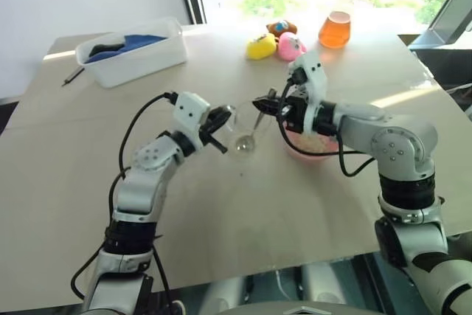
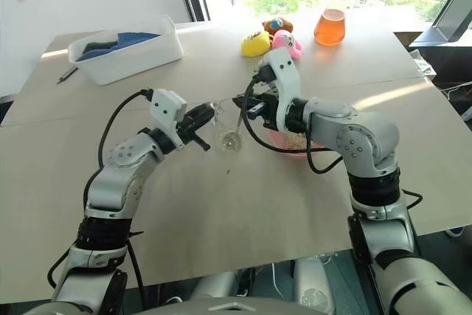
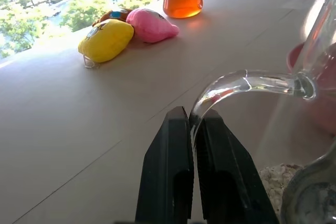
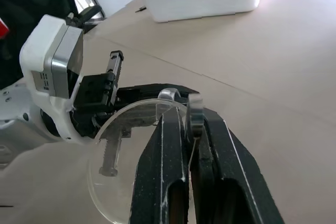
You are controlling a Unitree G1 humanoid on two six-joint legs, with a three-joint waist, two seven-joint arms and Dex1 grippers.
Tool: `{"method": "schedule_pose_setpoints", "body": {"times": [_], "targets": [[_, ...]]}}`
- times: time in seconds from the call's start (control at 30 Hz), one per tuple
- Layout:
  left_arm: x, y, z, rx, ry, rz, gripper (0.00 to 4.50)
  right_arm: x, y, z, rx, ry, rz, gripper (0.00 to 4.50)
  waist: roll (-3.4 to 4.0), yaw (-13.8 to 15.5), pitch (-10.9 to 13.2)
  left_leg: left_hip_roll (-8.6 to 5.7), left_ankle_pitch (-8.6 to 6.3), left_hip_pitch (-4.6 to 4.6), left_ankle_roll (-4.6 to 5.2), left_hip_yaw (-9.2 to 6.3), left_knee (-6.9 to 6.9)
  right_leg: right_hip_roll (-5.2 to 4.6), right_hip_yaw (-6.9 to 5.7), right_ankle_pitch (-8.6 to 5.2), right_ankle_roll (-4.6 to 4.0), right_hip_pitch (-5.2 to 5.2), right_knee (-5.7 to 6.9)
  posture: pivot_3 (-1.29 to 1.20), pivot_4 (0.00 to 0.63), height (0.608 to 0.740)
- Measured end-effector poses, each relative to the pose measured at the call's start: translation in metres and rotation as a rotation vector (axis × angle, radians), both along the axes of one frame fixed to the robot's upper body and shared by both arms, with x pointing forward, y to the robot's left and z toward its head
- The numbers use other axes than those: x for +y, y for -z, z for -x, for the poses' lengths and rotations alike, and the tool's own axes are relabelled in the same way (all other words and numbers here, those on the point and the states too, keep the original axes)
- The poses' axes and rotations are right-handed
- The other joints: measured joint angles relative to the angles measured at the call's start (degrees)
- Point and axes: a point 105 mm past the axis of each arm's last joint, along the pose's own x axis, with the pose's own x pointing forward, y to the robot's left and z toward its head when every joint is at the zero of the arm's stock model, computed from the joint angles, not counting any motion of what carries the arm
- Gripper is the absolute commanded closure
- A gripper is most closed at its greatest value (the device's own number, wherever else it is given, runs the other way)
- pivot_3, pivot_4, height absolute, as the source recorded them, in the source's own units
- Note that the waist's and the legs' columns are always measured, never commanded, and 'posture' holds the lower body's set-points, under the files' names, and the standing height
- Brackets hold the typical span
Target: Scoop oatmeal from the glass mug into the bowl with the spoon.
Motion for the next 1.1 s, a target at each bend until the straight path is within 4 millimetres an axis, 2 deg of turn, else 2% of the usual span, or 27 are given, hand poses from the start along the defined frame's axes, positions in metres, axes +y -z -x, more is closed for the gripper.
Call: {"method": "schedule_pose_setpoints", "body": {"times": [0.3, 0.43, 0.67, 0.8, 1.1], "targets": [[-0.008, -0.001, -0.001, -0.006, 0.018, 0.001, 4.45, -0.017, -0.003, -0.016, 0.187, 0.105, -0.057, 4.50, 0.01, 0.0, 0.0, -0.03, 0.00, 0.00, 0.00, 0.04, 0.02, -0.02, 0.01, 0.00, 0.00, -0.02, 0.05, 0.00, 0.150, 0.740], [-0.009, 0.005, -0.005, 0.022, 0.027, -0.001, 4.45, -0.029, -0.013, -0.020, 0.224, 0.129, -0.091, 4.50, 0.01, -0.1, 0.0, -0.02, 0.00, 0.00, 0.00, 0.05, 0.02, 0.00, 0.00, 0.00, 0.00, -0.08, 0.11, 0.00, 0.150, 0.740], [-0.007, 0.007, -0.011, 0.041, 0.032, -0.023, 4.45, -0.039, -0.025, -0.025, 0.246, 0.152, -0.133, 4.50, 0.01, -0.2, 0.0, -0.02, 0.01, -0.02, 0.00, 0.13, 0.02, -0.03, 0.04, 0.00, 0.00, -0.12, 0.13, 0.00, 0.150, 0.740], [-0.008, 0.006, -0.014, 0.044, 0.036, -0.027, 4.45, -0.044, -0.025, -0.027, 0.264, 0.172, -0.158, 4.50, 0.01, -0.1, 0.0, -0.02, 0.01, -0.02, 0.00, 0.14, 0.02, -0.04, 0.06, 0.00, 0.00, -0.12, 0.14, 0.00, 0.150, 0.740], [-0.017, 0.014, -0.015, 0.117, 0.119, 0.056, 4.45, -0.058, -0.036, -0.038, 0.307, 0.206, -0.243, 4.50, 0.02, -0.2, 0.0, -0.02, 0.01, -0.04, 0.00, 0.15, 0.02, -0.03, 0.06, 0.00, 0.00, -0.14, 0.15, 0.00, 0.150, 0.740]]}}
